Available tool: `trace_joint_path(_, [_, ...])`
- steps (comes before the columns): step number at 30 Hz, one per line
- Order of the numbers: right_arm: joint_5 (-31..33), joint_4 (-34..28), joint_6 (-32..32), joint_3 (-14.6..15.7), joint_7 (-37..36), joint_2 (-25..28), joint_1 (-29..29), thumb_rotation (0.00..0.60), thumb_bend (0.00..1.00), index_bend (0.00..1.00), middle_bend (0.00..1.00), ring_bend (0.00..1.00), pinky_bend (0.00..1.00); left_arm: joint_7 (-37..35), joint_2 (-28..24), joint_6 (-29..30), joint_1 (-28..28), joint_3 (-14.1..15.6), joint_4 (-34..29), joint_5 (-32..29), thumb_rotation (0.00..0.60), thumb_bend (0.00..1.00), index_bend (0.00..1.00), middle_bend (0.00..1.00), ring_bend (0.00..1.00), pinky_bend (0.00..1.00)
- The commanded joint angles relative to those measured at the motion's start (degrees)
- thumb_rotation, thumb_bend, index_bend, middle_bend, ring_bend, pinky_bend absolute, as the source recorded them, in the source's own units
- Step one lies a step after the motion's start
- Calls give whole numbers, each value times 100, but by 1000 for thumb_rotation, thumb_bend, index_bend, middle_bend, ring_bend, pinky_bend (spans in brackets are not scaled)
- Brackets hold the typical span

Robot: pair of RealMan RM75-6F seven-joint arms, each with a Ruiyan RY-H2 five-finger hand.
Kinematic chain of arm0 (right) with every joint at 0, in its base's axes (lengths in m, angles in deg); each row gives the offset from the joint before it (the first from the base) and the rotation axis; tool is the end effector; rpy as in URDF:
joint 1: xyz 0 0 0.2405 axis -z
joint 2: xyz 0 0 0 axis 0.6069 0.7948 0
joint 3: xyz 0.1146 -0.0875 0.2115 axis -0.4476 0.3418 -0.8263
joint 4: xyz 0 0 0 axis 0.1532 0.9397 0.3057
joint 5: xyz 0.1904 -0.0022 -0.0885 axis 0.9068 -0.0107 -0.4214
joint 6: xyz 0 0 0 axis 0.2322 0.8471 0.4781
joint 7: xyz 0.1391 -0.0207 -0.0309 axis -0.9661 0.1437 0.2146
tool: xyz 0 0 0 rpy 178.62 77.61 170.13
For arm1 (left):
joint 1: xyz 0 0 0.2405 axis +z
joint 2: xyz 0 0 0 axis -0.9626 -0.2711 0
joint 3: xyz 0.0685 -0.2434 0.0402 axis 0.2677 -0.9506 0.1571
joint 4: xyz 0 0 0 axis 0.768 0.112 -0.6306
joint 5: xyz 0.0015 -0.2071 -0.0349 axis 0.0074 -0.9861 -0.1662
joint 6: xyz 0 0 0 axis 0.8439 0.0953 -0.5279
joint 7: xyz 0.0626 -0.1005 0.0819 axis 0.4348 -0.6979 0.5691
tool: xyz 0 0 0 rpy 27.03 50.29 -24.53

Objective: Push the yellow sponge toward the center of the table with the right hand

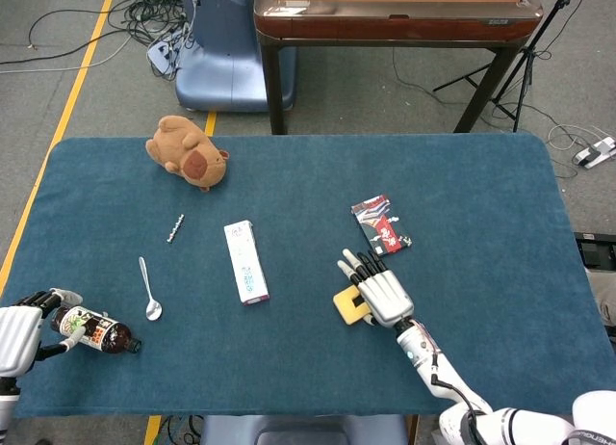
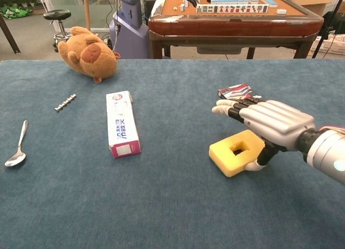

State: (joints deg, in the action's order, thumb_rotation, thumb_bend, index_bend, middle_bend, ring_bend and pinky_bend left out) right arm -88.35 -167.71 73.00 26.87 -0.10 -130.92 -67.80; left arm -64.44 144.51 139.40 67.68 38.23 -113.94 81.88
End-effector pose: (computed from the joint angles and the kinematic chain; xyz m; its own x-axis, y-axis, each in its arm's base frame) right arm -0.1802 -0.2770 -0.0592 0.5749 -0.2251 0.7867 -0.7815 -0.4358 0.4464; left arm -0.3083 0.1857 0.1620 0.3876 -0.0018 0.9218 0.9180 -0.0900 -0.3861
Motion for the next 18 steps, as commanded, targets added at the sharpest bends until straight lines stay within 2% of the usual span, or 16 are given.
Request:
trace_joint_path(1, [107,63,-71,-65,15,-62,-73,600,0,6,0,0,29,3,-1,2,1,1,0,4,600,222,433,456,437,512])
trace_joint_path(18, [484,269,-168,-368,-65,-254,-407,600,0,6,0,0,29,-28,-14,21,20,5,3,9,600,221,437,456,437,512])
